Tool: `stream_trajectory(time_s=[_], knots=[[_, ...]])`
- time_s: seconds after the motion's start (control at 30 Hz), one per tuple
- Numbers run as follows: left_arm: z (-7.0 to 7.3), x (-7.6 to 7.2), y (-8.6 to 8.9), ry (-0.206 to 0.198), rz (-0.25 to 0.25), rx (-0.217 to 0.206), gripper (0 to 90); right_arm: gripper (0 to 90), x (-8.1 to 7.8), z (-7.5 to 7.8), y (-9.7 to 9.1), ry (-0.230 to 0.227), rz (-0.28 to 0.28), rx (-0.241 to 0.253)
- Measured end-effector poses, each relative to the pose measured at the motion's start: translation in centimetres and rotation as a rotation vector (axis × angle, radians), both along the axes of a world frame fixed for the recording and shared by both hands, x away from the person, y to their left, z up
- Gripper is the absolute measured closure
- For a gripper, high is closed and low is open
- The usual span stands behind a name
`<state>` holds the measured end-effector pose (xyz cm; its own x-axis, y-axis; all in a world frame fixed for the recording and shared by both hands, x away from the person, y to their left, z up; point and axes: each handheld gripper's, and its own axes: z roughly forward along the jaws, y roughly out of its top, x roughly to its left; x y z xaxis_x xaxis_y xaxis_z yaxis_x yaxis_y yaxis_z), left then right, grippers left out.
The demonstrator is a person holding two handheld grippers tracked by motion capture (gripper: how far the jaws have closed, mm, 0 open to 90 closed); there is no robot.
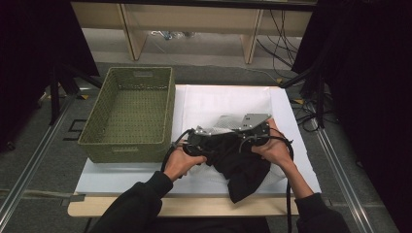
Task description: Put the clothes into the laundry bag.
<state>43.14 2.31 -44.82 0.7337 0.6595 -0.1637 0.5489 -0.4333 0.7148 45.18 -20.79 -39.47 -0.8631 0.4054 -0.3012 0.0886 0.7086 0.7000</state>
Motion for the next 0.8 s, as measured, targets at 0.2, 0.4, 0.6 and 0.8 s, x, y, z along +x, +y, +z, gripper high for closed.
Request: stream_trajectory(time_s=[0.2,0.4,0.6,0.8], knots=[[2.6,-2.2,3.0,-0.055,0.018,0.004,39.9,89.5,0.1,0.0,0.0,-0.009,0.012,-0.003],[2.1,-0.7,3.9,-0.081,0.057,-0.012,29.2,89.5,-0.1,0.1,0.4,0.011,0.001,-0.004],[0.9,0.6,2.7,-0.116,0.01,-0.01,26.5,89.5,0.0,0.0,0.4,0.009,0.006,-0.005],[-0.4,0.3,0.5,-0.069,-0.088,0.042,58.6,89.5,0.2,-0.1,0.2,0.011,0.023,-0.003]])
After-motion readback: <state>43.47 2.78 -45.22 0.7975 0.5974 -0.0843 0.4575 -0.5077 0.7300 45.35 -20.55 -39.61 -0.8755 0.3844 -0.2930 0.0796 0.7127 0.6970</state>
